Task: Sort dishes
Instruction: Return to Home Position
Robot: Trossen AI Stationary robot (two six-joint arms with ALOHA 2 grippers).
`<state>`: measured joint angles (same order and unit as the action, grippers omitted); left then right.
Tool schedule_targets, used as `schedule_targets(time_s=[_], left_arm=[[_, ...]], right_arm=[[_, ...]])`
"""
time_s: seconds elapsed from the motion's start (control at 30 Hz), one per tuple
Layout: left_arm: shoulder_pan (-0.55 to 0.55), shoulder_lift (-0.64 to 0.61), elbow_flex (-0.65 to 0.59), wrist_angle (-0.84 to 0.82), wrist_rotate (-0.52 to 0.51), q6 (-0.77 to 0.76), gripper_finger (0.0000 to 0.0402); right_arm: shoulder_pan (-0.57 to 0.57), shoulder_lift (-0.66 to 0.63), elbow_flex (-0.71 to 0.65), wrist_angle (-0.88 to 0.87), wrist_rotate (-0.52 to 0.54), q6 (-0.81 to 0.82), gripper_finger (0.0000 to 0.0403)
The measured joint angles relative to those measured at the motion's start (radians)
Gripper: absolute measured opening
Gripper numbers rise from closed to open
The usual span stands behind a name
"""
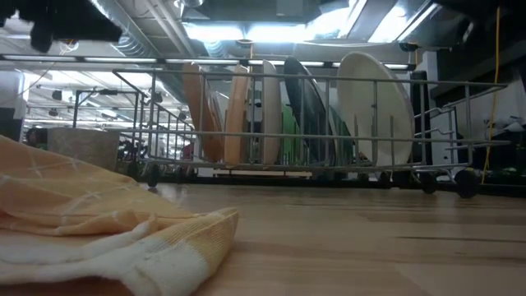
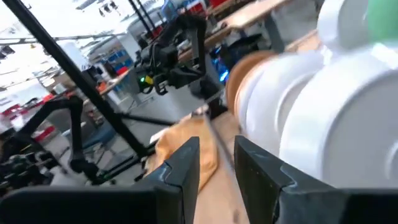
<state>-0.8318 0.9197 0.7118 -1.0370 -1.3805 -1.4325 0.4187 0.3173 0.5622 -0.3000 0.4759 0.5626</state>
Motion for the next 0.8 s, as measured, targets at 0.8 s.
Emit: schedule_targets(time_s=[0.8], left_arm=[[0.347,0.35,-0.347,2.176,0.551,1.338,0.0068]], right_arm=[[0.0,-0.006,-0.187,0.144,-0.103,0.115,0.0104]])
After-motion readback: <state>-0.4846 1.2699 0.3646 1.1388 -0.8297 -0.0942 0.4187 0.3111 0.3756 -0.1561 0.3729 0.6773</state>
